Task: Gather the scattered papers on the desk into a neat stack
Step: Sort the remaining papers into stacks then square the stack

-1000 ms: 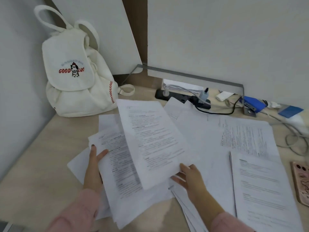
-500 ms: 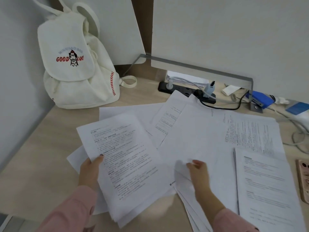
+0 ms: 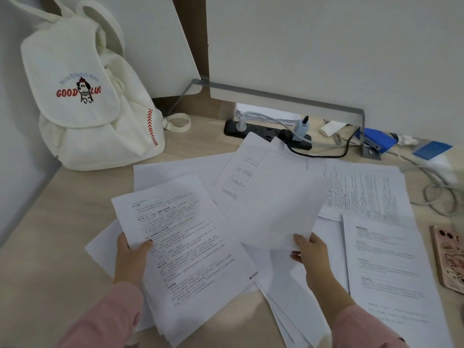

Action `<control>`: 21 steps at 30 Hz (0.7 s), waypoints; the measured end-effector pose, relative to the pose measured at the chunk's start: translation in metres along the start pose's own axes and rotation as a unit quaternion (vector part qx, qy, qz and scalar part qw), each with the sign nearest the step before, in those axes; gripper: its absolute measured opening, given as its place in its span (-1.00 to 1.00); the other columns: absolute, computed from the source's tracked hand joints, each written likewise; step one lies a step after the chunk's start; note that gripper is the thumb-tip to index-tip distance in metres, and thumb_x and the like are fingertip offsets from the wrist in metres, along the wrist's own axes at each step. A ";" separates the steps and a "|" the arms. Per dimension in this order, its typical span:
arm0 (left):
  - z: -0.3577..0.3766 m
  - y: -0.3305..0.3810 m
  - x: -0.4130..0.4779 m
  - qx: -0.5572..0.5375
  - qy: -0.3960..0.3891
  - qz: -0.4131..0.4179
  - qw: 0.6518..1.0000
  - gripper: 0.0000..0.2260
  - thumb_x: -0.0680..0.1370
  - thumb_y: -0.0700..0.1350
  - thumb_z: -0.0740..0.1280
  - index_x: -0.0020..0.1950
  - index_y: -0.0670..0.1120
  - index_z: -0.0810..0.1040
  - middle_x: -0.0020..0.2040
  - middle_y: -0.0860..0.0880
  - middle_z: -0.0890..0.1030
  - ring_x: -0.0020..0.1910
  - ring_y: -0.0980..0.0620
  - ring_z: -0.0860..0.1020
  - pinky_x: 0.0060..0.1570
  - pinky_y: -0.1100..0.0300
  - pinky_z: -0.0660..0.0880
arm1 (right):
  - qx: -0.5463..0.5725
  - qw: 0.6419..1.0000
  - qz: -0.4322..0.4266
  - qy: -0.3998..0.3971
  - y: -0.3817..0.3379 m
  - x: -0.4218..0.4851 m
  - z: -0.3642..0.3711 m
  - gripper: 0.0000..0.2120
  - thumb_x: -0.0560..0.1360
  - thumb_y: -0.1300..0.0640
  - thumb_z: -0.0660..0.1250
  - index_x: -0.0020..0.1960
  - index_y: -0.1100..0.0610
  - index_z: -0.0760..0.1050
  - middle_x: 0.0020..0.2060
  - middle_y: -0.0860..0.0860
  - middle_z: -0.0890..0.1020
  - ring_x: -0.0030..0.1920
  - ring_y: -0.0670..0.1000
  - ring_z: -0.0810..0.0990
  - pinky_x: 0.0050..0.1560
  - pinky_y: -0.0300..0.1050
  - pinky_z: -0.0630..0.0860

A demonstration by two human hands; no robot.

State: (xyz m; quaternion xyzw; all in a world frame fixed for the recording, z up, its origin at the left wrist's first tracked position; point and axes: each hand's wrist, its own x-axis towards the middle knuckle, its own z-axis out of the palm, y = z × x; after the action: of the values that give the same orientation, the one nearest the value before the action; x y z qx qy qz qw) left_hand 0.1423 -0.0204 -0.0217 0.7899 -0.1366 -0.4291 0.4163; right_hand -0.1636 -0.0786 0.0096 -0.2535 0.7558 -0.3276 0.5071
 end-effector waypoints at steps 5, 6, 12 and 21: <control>0.005 0.007 -0.003 -0.010 -0.016 0.025 1.000 -0.32 0.51 -0.30 0.26 0.51 0.09 0.03 0.26 0.00 0.38 0.21 -0.03 0.38 0.22 -0.01 0.30 | -0.113 0.978 -0.170 0.043 -0.033 -0.012 -0.004 -0.85 0.57 0.21 0.13 -0.06 0.14 0.48 -0.30 -0.02 0.52 -0.19 0.05 0.46 -0.24 -0.20 0.39; 0.005 0.007 -0.003 -0.007 -0.017 0.019 1.000 -0.28 0.52 -0.29 0.26 0.52 0.12 -0.05 0.31 0.00 0.36 0.25 -0.05 0.37 0.25 -0.04 0.29 | -0.124 0.972 -0.194 0.054 -0.038 -0.016 -0.004 -0.84 0.58 0.19 0.14 -0.01 0.09 0.49 -0.26 -0.03 0.53 -0.15 0.03 0.47 -0.20 -0.23 0.36; 0.007 0.010 -0.009 0.012 -0.035 0.027 0.999 -0.50 0.54 -0.31 0.17 0.44 0.05 0.28 0.46 -0.09 0.29 0.35 -0.12 0.33 0.30 0.03 0.26 | -0.268 0.865 -0.411 0.105 -0.045 -0.044 0.002 -0.76 0.56 0.20 0.21 0.18 0.14 0.55 -0.08 -0.06 0.46 -0.16 -0.06 0.48 -0.28 -0.41 0.32; 0.002 0.011 -0.017 -0.055 -0.090 -0.026 0.994 -0.87 0.51 0.03 0.30 0.01 0.07 0.57 0.21 -0.03 0.54 0.22 -0.07 0.47 0.30 -0.01 0.37 | -0.419 0.713 -0.555 -0.091 -0.006 -0.063 0.047 -0.71 0.45 0.11 0.17 0.06 0.06 0.61 -0.14 -0.04 0.64 -0.21 -0.07 0.61 -0.42 -0.33 0.47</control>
State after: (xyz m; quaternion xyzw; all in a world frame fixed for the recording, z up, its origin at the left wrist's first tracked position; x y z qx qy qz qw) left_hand 0.1317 -0.0189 -0.0037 0.7272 -0.1289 -0.5156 0.4343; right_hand -0.0974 -0.0487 0.0388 -0.8425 0.4889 -0.1758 0.1423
